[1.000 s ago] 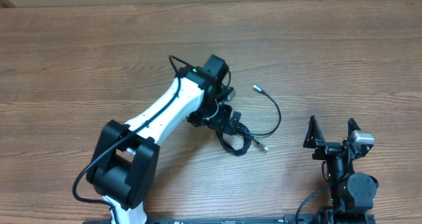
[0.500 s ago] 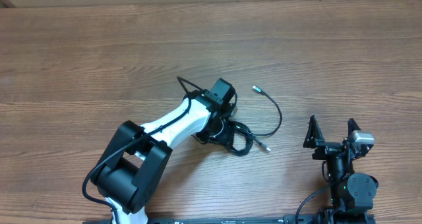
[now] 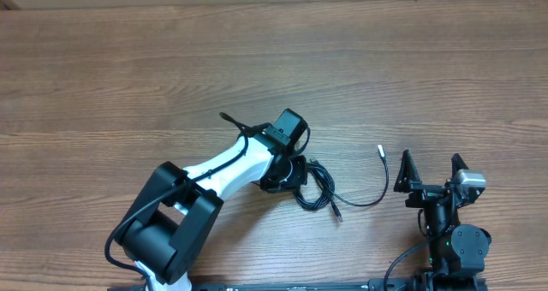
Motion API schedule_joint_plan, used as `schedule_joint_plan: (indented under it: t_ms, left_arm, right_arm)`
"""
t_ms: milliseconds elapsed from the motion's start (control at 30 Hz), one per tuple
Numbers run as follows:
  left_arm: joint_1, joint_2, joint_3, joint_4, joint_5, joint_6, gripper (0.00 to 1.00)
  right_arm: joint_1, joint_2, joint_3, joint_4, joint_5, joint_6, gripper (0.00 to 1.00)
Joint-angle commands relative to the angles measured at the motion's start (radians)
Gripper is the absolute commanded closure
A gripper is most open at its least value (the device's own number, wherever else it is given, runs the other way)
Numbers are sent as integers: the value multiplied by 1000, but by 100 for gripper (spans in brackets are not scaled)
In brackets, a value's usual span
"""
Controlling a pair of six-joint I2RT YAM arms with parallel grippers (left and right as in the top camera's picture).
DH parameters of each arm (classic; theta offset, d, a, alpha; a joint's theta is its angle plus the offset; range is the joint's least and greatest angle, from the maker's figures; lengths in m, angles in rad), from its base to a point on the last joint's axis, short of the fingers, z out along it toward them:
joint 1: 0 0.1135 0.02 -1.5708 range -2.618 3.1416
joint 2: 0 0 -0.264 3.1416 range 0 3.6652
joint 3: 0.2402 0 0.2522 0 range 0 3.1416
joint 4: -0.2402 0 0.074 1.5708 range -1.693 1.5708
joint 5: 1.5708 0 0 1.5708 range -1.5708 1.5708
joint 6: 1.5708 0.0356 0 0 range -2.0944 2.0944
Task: Untangle cables
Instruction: 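Close the left gripper on the coil and lift it slightly, then rotate the right gripper and move it toward the held coil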
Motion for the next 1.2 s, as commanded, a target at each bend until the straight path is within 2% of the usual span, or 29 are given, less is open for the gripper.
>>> schedule_joint_plan:
  t_ms: [0,567,1000,1167]
  left_arm:
    - [-30,19,-36,-3,-55,-67,96]
    - [-71,19,-36,2,-130,-66,93]
    - [-73,19,-36,5,-138,-66,95]
    - [-73,19,-36,5,-138,-66,95]
  right_arm:
    - [5,-8,-11,5,10,3,0]
    - [5,-8,-11,5,10,3,0]
    - [5,-8,-11,42,10,4,0]
    - [6,-8,-11,62,-153,99,0]
